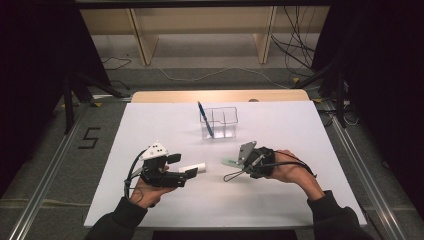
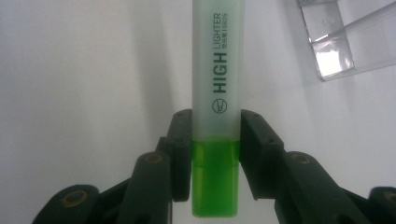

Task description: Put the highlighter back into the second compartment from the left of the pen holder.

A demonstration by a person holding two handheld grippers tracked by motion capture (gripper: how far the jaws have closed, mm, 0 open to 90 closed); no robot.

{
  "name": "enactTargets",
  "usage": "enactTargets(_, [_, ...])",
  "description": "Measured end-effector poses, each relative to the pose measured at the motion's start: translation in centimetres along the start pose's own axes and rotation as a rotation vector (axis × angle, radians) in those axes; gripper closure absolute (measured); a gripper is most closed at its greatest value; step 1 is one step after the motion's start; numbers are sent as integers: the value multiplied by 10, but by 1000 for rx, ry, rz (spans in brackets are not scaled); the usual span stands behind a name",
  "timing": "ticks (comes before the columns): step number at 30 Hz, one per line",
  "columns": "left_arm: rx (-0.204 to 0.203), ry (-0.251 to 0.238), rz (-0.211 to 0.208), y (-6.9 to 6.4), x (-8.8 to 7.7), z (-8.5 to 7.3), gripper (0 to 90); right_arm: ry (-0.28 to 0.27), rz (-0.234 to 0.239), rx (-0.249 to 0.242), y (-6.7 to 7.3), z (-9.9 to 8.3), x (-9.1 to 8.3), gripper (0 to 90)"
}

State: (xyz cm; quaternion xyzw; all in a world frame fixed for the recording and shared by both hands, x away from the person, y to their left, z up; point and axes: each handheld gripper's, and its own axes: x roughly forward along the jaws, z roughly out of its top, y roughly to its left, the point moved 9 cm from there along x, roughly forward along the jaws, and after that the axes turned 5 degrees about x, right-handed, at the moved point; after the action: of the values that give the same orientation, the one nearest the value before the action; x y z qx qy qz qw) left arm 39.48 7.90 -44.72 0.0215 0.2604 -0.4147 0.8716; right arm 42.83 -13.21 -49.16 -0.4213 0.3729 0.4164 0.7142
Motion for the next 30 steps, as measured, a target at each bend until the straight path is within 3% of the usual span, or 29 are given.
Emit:
enactTargets(5, [9,55,-20,-2,5,2,181,-8,5,-23,6,4,-1,673])
enactTargets(11, [6,73,-25,-4,9,6,187,-11,13,-49,13,7,0,673])
enactTargets(15, [6,146,-67,-6,13,6,190,-13,29,-90,21,10,1,673])
enactTargets(18, [10,168,-76,-8,16,5,194,-11,41,-118,27,12,3,673])
enactTargets(19, [21,203,-96,-11,20,3,195,-7,43,-124,28,12,3,673])
enactTargets(23, [35,238,-109,-13,26,0,203,-10,52,-144,33,16,2,673])
enactTargets(30, [33,331,-174,-19,36,-8,223,-24,55,-184,41,21,0,673])
